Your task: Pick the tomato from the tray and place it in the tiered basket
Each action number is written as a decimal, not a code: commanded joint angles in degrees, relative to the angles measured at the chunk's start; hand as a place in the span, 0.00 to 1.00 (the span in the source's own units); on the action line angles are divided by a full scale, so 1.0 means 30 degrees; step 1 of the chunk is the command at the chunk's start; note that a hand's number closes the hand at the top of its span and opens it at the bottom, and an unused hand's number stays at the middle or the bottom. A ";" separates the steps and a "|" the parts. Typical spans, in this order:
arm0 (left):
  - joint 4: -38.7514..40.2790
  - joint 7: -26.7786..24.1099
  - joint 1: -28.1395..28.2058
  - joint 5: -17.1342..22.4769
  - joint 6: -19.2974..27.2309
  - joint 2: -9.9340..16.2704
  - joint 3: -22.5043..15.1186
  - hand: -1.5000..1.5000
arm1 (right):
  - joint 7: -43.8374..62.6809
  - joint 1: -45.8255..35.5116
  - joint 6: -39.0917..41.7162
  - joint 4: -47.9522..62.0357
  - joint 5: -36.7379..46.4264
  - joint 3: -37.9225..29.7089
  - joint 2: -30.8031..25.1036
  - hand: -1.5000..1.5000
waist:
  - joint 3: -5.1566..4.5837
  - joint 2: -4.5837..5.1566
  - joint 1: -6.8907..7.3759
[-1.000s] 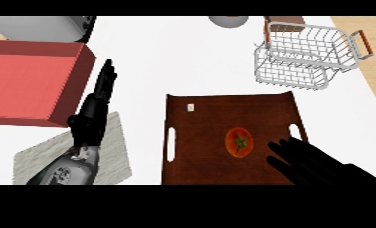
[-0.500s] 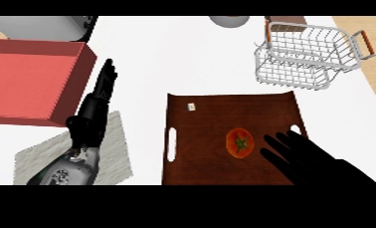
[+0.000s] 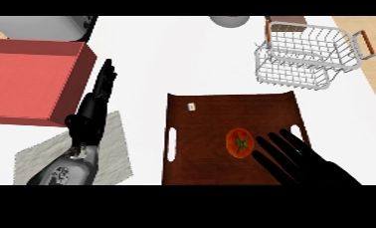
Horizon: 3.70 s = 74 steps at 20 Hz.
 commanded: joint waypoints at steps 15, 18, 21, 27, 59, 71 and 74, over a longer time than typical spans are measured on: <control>-0.0211 0.0281 -0.0232 -0.1366 -0.1055 -0.0930 0.1143 0.50 | -0.2247 -0.0150 -0.0206 0.3894 0.2394 -0.1452 0.3662 0.00 | -0.0004 0.0010 0.0033; 0.1582 -0.0552 -0.0713 -0.1146 -0.1055 -0.1430 0.1593 0.50 | -0.3829 0.0029 -0.1076 0.5108 0.1852 -0.2300 0.3546 0.00 | -0.0004 0.0026 -0.0002; -0.1573 0.0782 0.0844 -0.0960 -0.1749 -0.0802 0.1321 0.50 | -0.3027 -0.0613 -0.0936 0.5940 0.3011 -0.0784 0.5187 0.00 | -0.0003 0.0005 0.0132; -0.2568 0.1230 0.2032 -0.1943 -0.1436 -0.1654 0.0588 0.50 | -0.3475 -0.0639 0.0699 0.5021 0.3075 -0.1548 0.5305 0.00 | -0.0005 -0.0009 0.0105; -0.0493 0.0900 -0.0146 -0.2550 -0.2640 -0.2572 0.2609 0.50 | -0.4267 -0.3398 -0.1322 1.3082 0.6336 -0.1296 1.0662 0.00 | -0.0005 0.0021 0.0079; 0.0631 0.0940 -0.1579 -0.3050 -0.2378 -0.2734 0.2917 0.50 | -0.6576 -0.4105 -0.6808 1.4647 0.7262 -0.2302 1.0132 1.00 | -0.0002 0.0031 0.0016; -0.0115 0.0611 -0.0283 -0.3514 -0.1977 -0.3225 0.2051 0.50 | -0.6926 -0.3885 -0.8943 1.6425 0.7749 -0.2459 1.0536 1.00 | 0.0000 0.0024 0.0089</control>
